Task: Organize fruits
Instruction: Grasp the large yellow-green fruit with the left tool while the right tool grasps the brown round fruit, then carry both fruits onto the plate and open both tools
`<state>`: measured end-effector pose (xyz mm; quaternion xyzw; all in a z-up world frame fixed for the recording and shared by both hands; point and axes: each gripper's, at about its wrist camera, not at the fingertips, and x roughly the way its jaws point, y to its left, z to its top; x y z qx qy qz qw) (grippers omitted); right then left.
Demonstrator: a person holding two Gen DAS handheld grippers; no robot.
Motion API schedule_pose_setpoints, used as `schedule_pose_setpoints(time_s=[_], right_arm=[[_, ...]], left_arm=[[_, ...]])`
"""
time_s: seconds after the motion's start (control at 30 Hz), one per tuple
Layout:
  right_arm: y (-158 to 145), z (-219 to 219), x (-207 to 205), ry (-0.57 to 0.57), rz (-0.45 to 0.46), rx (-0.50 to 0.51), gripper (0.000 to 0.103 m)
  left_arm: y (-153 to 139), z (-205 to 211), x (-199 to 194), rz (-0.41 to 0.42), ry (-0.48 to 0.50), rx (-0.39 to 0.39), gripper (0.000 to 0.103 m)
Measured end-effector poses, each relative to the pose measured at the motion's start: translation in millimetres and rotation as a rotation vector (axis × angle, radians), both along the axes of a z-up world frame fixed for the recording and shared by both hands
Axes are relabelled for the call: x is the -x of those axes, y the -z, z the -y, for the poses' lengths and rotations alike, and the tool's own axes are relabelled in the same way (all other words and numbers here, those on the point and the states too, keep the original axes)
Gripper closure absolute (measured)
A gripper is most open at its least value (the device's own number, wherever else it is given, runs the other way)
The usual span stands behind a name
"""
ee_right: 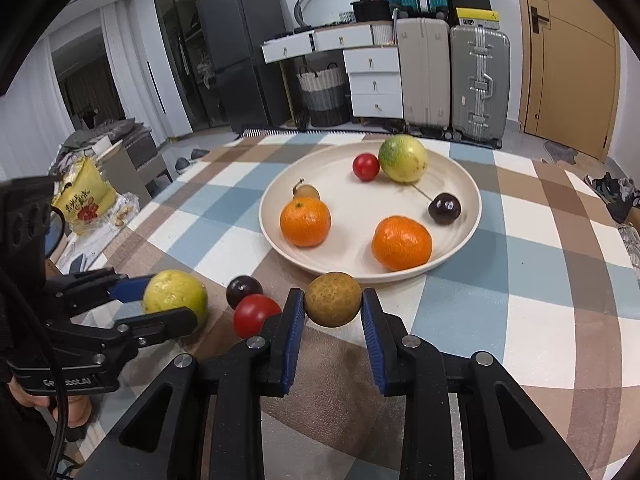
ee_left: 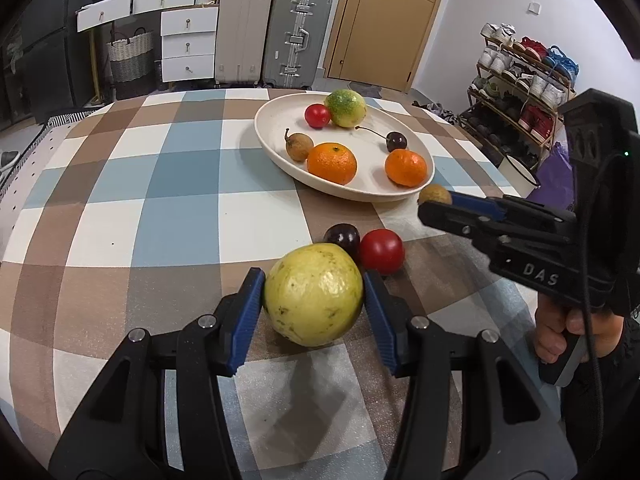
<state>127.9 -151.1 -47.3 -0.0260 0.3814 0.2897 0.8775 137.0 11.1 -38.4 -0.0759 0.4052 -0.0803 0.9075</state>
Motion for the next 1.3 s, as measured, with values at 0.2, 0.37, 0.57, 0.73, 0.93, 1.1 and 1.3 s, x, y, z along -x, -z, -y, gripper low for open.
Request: schedule_pose_setpoints(time_s=[0.2,0.37,0.57,0.73,0.93,1.1,1.3], right_arm=[[-12,12,3,0.029,0.044,-0.051,0.074],[-15,21,2,0.053,0.046,-0.078,0.074],[-14,24,0,0.067,0.042,-0.083,0.074],[-14,25,0,0.072,0.043,-0.087,0.074],[-15,28,-3,0.081,0.04,-0.109,0.074],[-19,32,-8,0.093,0.044,-0.121,0.074],[-32,36,-13,0.102,0.061,-0.127,0.074]], left_arm=[[-1,1,1,0.005,-0.003,-0.005,0.055],[0,0,0,0.007,-0.008,-0.004,0.055],[0,1,1,0.004,-0.008,-0.007,0.055],[-1,2,1,0.009,-0.011,-0.008,0.055],[-2,4,-1,0.02,-0.012,-0.016,0.055],[-7,8,-7,0.03,-0.002,-0.031,0.055],[-21,10,-17,0.061,0.005,-0.036,0.055]])
